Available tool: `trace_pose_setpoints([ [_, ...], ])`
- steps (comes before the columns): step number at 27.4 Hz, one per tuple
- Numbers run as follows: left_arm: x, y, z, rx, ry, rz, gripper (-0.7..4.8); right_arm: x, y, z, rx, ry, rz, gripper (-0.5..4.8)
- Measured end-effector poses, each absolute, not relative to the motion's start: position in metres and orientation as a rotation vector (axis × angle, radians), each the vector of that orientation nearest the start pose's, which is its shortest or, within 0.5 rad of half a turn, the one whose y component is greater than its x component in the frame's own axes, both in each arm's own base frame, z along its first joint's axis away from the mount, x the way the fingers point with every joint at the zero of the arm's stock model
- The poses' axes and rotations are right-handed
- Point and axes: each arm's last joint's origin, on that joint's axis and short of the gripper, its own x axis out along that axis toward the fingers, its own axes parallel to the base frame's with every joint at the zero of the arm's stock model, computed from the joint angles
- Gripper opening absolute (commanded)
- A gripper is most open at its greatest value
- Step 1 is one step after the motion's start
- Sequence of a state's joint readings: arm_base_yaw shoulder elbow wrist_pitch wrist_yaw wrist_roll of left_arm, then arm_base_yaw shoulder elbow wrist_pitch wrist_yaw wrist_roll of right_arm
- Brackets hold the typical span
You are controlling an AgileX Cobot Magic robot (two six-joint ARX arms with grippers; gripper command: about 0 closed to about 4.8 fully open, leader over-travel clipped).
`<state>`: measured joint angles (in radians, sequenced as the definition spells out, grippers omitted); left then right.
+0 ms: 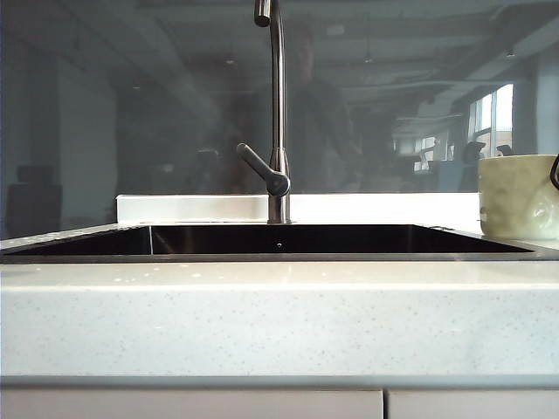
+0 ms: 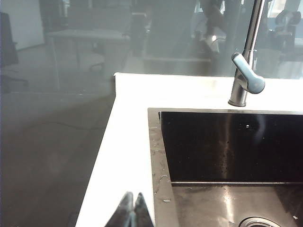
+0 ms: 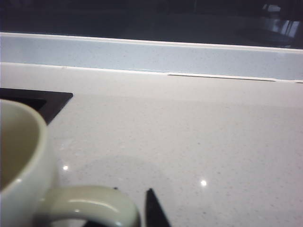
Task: Pick up the mug next to the sink, go to the faucet to get some water, pour the water into the sink, and finally put the mug back to its place.
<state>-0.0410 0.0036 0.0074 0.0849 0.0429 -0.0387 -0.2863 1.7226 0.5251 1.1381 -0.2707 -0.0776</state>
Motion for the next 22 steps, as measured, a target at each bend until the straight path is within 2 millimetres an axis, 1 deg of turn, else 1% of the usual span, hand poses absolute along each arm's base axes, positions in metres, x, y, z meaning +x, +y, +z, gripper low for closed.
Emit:
trace_pose_setpoints([
  [1,0.097,-0.005,0.174,-0.039,-0.087,-0.085,-0.04,0.291,-0.078,0.153,-0.060,0.058,-0.015,0.82],
  [4,0.097,-0.005,0.174,-0.039,-0.087,-0.086,-0.04,0.291,-0.078,0.153,-0.060,0.058,-0.013,0.77],
  [5,0.097,-0.005,0.174,-0.039,-0.087,-0.086,-0.04,0.291,-0.078,0.153,-0.060,0.058,-0.013,0.38],
  [6,0.097,-0.005,0.174,-0.039,-0.087,-0.086,-0.04,0.291,-0.078,0.153,-0.060,0.058,-0.013,0.30],
  [8,0.097,-0.005,0.174,-0.039,-0.087,-0.086,-0.04,0.291,-0.078,0.153,-0.055,0.057,-0.013,0.30],
  [11,0.097,-0.005,0.174,-0.039,-0.087,-0.086,-0.04,0.291,-0.078,0.153,-0.053,0.057,-0.013,0.10],
  [14,0.097,-0.005,0.174,-0.040,-0.089,-0.086,-0.04,0.290,-0.078,0.155,-0.011,0.032,-0.016,0.07],
  [15,0.097,-0.005,0.175,-0.050,-0.094,-0.086,-0.05,0.290,-0.078,0.156,-0.006,0.017,-0.018,-0.06],
  [17,0.096,-0.005,0.180,-0.115,-0.142,-0.092,-0.04,0.288,-0.076,0.165,0.005,-0.027,-0.019,-0.06],
  [18,0.096,-0.005,0.184,-0.162,-0.188,-0.099,-0.04,0.286,-0.073,0.177,0.024,-0.071,-0.010,-0.05],
  [19,0.095,-0.005,0.187,-0.188,-0.212,-0.104,-0.05,0.285,-0.070,0.183,0.036,-0.097,-0.002,-0.06],
  [20,0.094,-0.005,0.190,-0.231,-0.242,-0.112,-0.05,0.282,-0.065,0.196,0.054,-0.148,0.020,-0.06],
  [22,0.095,-0.005,0.197,-0.280,-0.240,-0.119,-0.04,0.278,-0.053,0.212,0.086,-0.181,0.060,-0.06],
])
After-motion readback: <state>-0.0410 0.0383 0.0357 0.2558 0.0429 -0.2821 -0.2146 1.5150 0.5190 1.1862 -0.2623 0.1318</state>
